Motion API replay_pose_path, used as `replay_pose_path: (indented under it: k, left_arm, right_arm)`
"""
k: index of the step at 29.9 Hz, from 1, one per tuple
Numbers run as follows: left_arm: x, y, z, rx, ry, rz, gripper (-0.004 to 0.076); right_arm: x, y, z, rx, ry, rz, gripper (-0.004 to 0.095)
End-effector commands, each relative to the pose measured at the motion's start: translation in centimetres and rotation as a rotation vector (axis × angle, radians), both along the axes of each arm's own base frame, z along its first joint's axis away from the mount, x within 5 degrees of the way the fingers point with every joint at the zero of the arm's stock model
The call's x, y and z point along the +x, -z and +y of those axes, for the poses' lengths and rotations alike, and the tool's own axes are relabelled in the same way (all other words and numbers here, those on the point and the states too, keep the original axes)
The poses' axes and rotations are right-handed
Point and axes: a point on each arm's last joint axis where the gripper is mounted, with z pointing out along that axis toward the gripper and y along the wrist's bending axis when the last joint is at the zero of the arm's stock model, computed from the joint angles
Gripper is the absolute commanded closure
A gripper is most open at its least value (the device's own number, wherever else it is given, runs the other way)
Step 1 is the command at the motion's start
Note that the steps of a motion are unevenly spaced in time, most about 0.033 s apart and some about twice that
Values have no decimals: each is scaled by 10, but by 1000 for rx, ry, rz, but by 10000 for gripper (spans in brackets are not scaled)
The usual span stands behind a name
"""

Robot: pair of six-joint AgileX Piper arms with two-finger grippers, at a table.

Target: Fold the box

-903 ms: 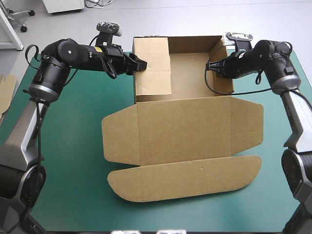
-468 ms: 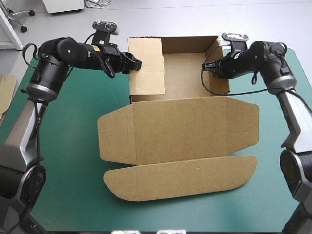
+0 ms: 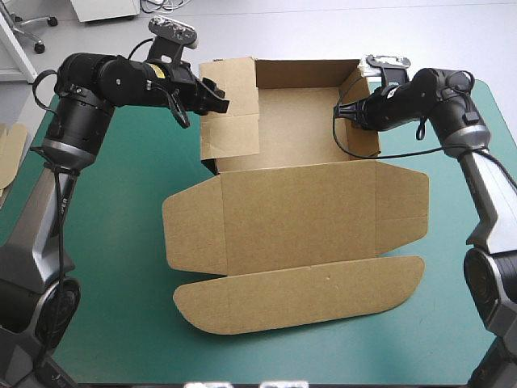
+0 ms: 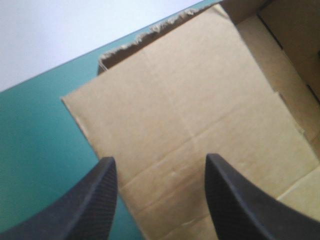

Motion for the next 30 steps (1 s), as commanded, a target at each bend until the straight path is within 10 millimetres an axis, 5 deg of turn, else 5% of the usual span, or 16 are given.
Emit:
replay_pose_path:
  k: [1, 10, 15, 19, 25, 30]
  left_arm:
    - [-27, -47, 16, -33, -50, -182, 337]
    - [-49, -78, 96, -41, -282, -245, 337]
    - [-49, -75, 149, -132, -410, -234, 341]
    - [-38, -46, 190, -227, -472, -149, 341]
    - [-26, 31, 255, -356, -616, 4, 341]
    - [-16, 91, 273, -551, -612, 131, 341]
  right_arm:
    - [-11, -33, 0, 53, 13, -117, 926]
    - [-10, -33, -1, 38, 16, -121, 926]
    - [-10, -38, -2, 37, 14, -141, 926]
    - [-12, -49, -3, 47, 12, -170, 926]
    - [-13, -53, -3, 78, -6, -167, 926]
    - [-11, -58, 3, 158, -22, -201, 926]
